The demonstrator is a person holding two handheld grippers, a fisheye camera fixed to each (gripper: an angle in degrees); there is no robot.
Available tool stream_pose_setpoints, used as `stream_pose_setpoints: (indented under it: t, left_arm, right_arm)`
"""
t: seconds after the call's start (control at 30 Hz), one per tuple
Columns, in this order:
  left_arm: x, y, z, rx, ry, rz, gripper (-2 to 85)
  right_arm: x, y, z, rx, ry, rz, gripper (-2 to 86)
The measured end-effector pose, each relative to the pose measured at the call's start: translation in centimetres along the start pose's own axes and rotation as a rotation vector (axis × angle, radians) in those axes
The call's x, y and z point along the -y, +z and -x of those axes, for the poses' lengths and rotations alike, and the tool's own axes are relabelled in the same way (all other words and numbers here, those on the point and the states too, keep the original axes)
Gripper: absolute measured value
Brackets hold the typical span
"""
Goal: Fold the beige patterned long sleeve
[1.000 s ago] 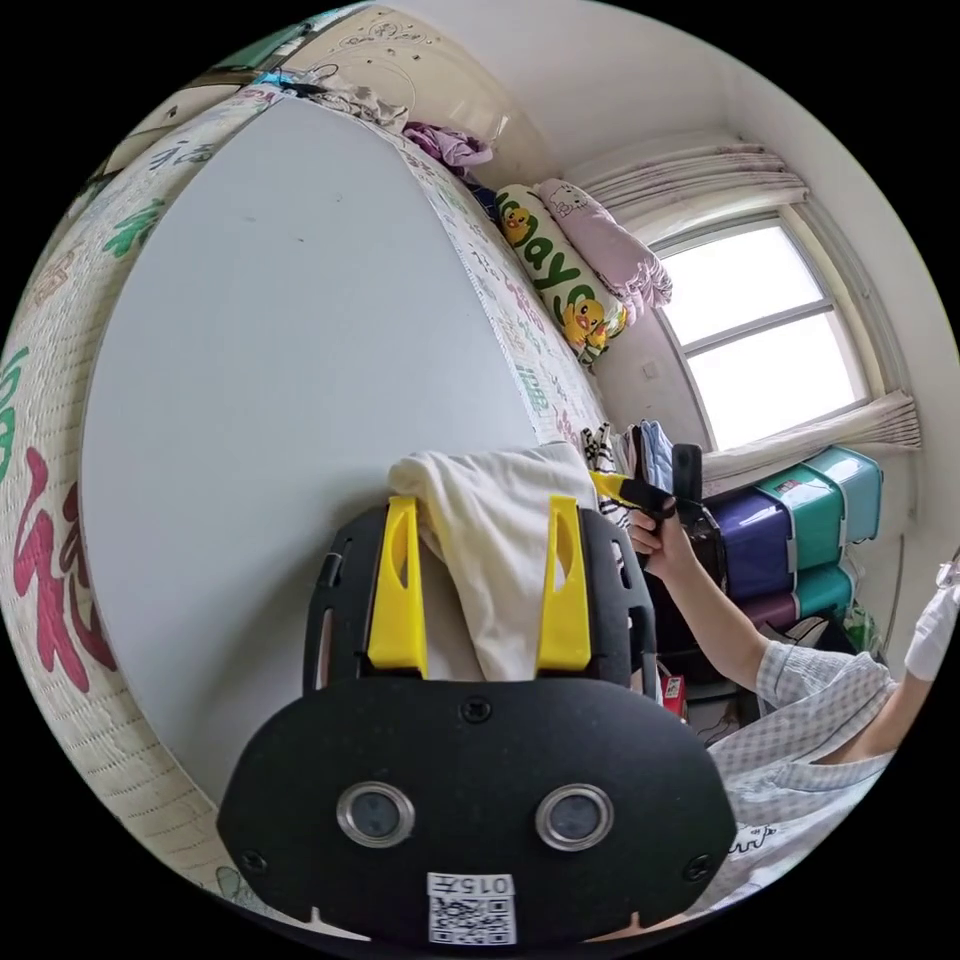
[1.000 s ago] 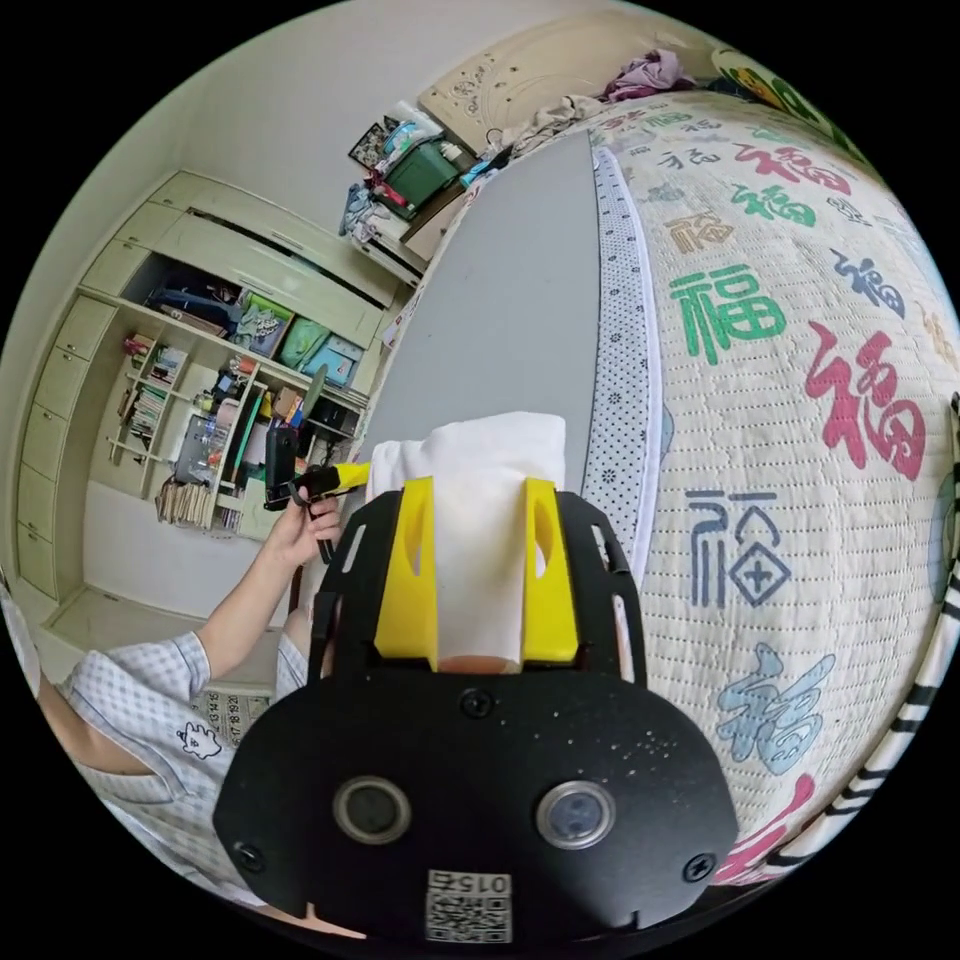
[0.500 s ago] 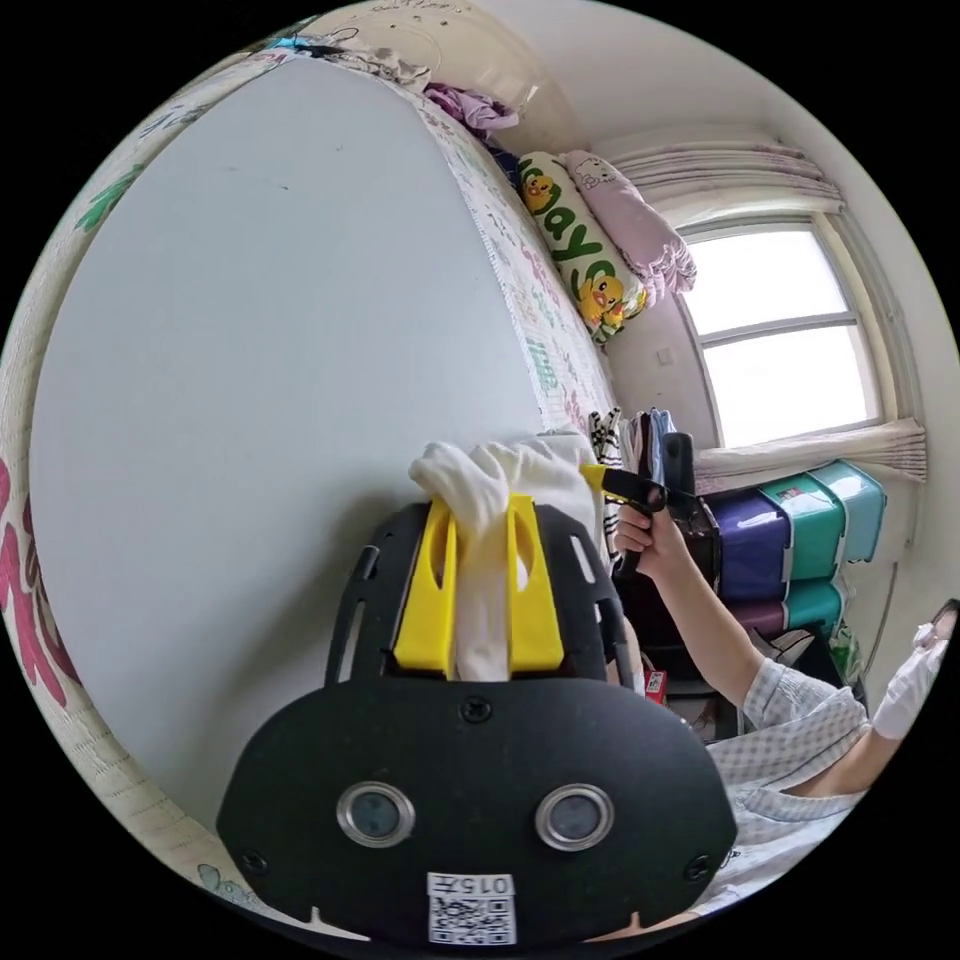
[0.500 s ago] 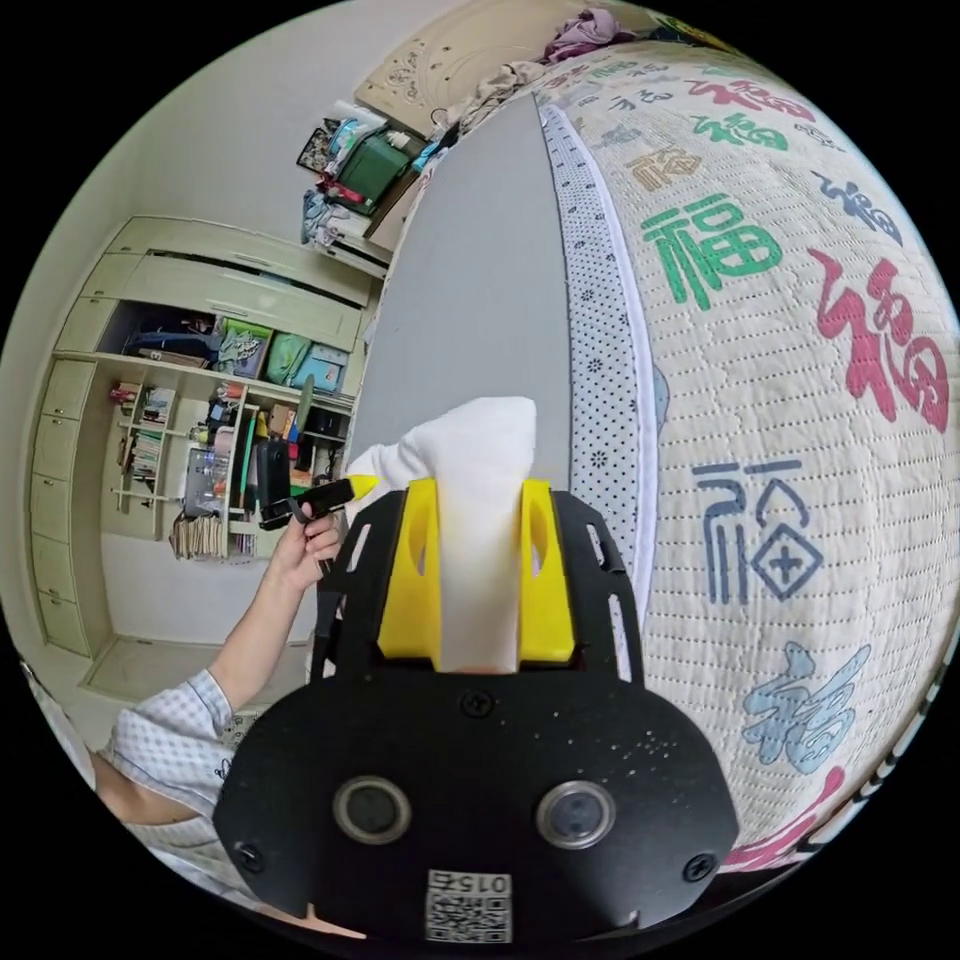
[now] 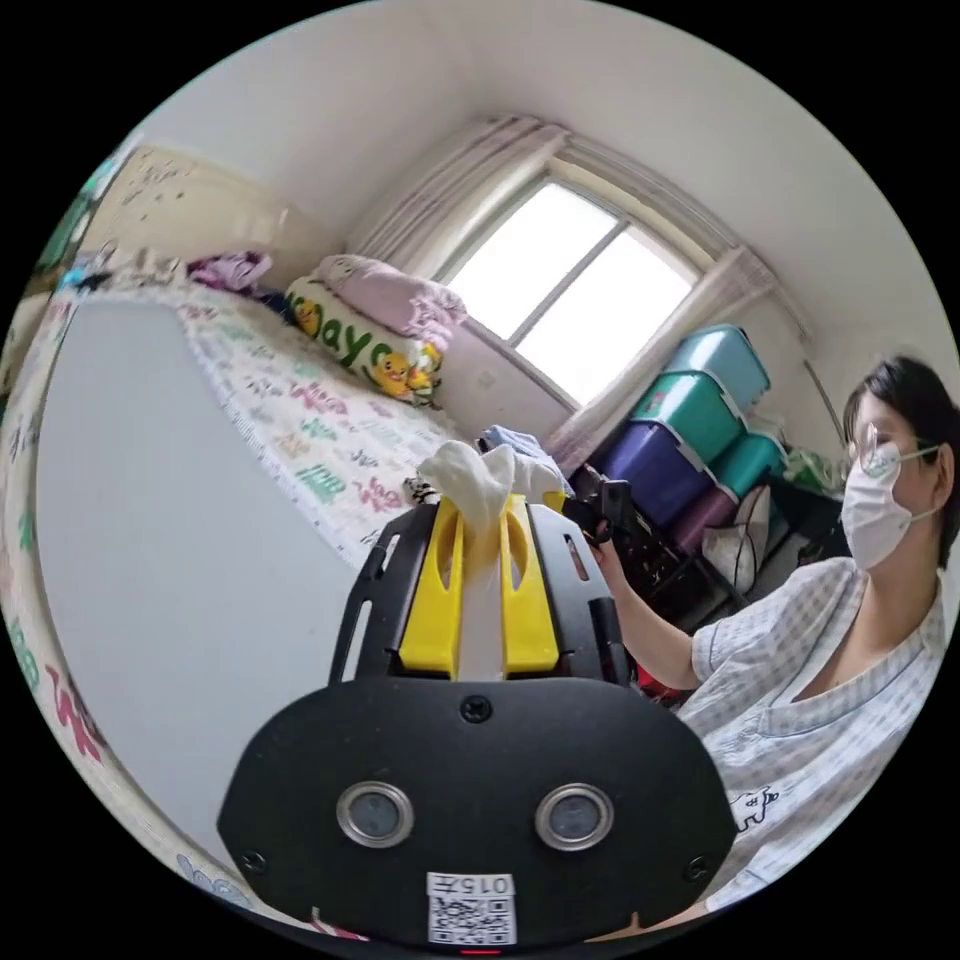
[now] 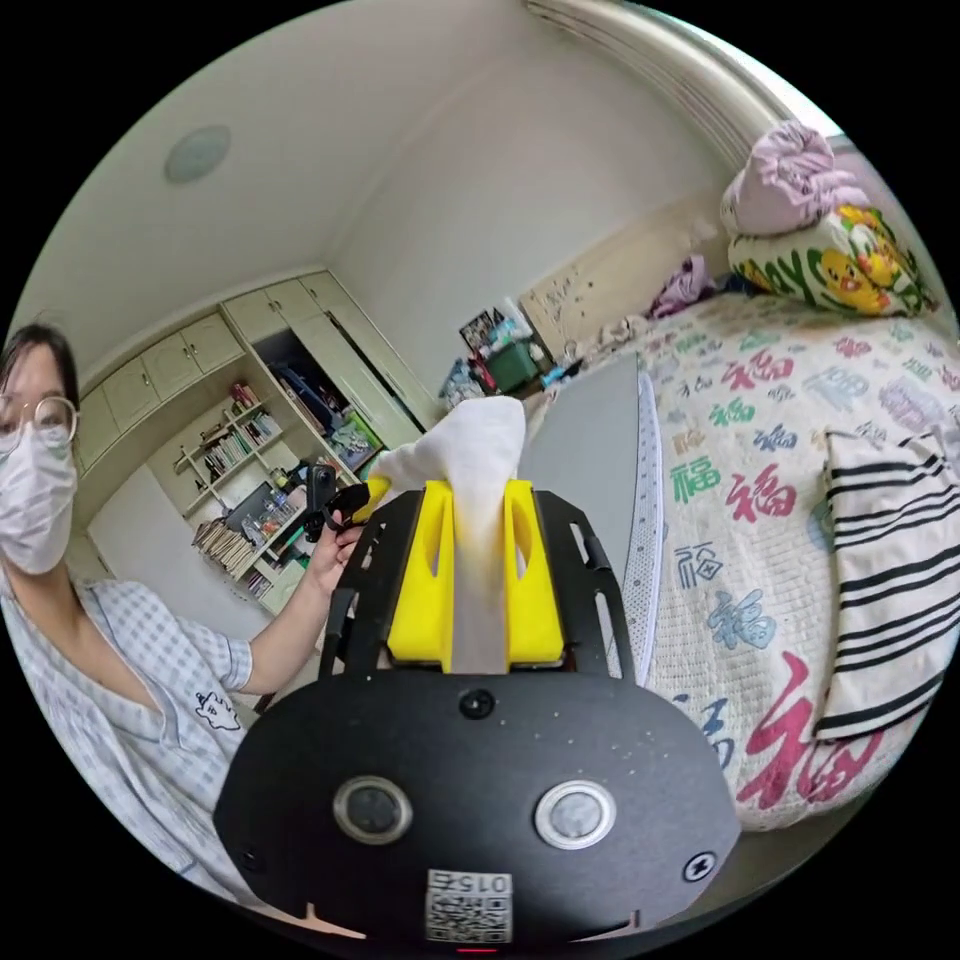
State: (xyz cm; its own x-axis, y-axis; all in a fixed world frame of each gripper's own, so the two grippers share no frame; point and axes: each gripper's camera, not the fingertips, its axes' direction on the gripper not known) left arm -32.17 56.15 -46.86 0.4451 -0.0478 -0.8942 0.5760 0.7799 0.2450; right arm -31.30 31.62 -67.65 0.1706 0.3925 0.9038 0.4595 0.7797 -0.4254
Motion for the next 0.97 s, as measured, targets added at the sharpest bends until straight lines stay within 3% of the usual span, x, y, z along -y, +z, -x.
stream_pose_setpoints:
  t: [0.27, 0.53, 0.63, 0.77, 0.9, 0.97]
  left_arm:
    - [2.6, 12.5, -13.5, -0.140, 0.217, -0.018, 5.8]
    - [4.8, 33.2, -12.1, -0.246, 0.081, 0.027, 5.9]
    - [4.5, 42.5, -7.3, -0.095, -0.005, 0.049, 6.3]
    - [0.3, 54.2, 1.1, 0.380, -0.160, 0.197, 6.8]
    - [-4.8, 59.7, -0.3, 0.313, -0.025, 0.245, 6.3]
    - [-7.2, 63.4, -2.2, 0.262, 0.057, 0.324, 6.3]
  right_arm:
    - [-1.3, -18.1, 5.2, -0.160, -0.193, -0.204, 8.2]
    - [5.9, -24.3, -1.1, -0.412, -0.165, -0.050, 8.2]
    - [9.5, -21.5, -8.9, -0.482, -0.083, 0.078, 9.1]
    - [9.2, -19.9, -19.1, -0.772, 0.186, 0.168, 8.1]
    - [3.7, -22.6, -19.9, -0.870, 0.126, 0.096, 9.9]
    - [0.0, -23.2, -21.6, -1.053, 0.191, 0.108, 11.3]
